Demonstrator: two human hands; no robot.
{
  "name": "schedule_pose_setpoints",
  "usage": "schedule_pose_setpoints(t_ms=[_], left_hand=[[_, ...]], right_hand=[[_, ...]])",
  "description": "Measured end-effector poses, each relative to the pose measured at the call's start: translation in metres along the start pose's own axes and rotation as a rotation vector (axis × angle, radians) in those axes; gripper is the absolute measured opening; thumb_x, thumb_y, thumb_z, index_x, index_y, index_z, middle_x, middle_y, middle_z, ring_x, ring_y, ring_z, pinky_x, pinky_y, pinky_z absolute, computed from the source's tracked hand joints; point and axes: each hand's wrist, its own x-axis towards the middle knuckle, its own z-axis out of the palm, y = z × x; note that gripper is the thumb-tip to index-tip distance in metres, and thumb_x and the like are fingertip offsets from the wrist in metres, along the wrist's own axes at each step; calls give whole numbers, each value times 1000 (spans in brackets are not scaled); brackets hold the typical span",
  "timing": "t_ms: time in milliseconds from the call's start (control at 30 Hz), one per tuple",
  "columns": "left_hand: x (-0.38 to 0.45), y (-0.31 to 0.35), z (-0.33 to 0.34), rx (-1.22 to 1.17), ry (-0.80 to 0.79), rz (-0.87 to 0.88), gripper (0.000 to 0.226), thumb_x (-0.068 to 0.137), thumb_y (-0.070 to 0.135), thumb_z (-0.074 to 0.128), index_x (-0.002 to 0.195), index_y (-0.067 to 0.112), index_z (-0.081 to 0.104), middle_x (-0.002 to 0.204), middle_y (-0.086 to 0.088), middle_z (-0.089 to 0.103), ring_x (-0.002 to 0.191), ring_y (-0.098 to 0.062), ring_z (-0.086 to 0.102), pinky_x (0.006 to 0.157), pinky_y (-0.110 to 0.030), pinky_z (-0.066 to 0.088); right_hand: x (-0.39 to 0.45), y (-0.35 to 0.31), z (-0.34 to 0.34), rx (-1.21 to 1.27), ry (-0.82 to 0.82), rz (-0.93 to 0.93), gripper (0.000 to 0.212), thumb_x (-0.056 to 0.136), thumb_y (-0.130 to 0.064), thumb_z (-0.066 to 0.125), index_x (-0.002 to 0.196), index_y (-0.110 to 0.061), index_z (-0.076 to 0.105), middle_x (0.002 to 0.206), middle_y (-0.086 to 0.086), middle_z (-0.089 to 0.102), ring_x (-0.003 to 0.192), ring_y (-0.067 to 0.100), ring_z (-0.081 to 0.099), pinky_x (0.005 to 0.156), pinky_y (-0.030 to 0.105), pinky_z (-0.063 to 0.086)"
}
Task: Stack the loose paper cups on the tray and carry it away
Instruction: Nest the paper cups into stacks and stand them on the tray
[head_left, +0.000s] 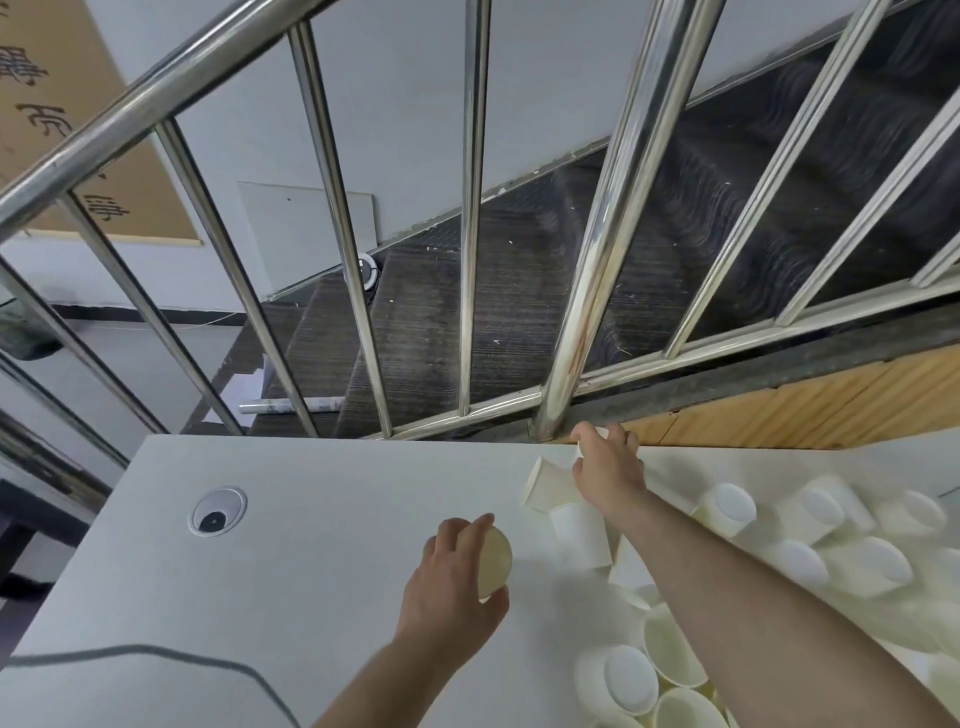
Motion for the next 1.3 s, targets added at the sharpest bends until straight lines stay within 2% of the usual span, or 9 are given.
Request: schedule_pose_setpoints(t_ms=[133, 400, 567, 867, 1167, 1300], left_hand=[[-5, 7, -1, 1, -8, 18, 72, 83, 40, 57, 145, 37, 20, 137, 12, 30, 123, -12, 37, 87, -26, 48], [-30, 28, -12, -36, -17, 85, 73, 82, 38, 59, 145, 37, 20, 136, 12, 30, 122, -12, 38, 86, -27, 48], [-63, 34, -18, -37, -23, 135, 73, 82, 37, 60, 144, 37, 22, 135, 12, 31, 122, -12, 39, 84, -25, 48], [-135, 29, -32, -39, 27, 137, 73, 81, 36, 62, 144, 35, 24, 136, 10, 32, 120, -14, 41, 85, -27, 48], [-230, 4, -48, -97, 135, 126, 72, 79, 34, 66, 142, 35, 31, 125, 8, 32, 106, -17, 51, 82, -30, 50], [-279, -15, -57, -123, 186, 110, 74, 75, 41, 64, 142, 33, 33, 123, 8, 36, 97, -10, 52, 76, -22, 46]], right_hand=[[-15, 4, -21, 17, 62, -29, 29, 91, -21, 61, 116, -28, 48, 130, 9, 40, 118, 27, 35, 88, 38, 45], [-91, 5, -70, -11, 145, -136, 41, 86, -24, 60, 125, -25, 47, 134, 7, 39, 122, 27, 32, 87, 34, 46], [-151, -5, -83, -8, 104, -173, 50, 87, -26, 58, 135, -24, 42, 138, 7, 37, 127, 25, 30, 93, 32, 45], [-248, -14, -83, 53, 46, -249, 55, 84, -26, 56, 136, -25, 40, 138, 4, 32, 127, 25, 30, 90, 33, 45], [-337, -26, -74, 121, 71, -352, 55, 83, -27, 57, 136, -24, 42, 135, 2, 33, 125, 22, 32, 82, 31, 48], [-372, -39, -64, 160, 36, -401, 56, 83, -27, 57, 136, -24, 41, 135, 1, 32, 127, 22, 30, 83, 31, 48]])
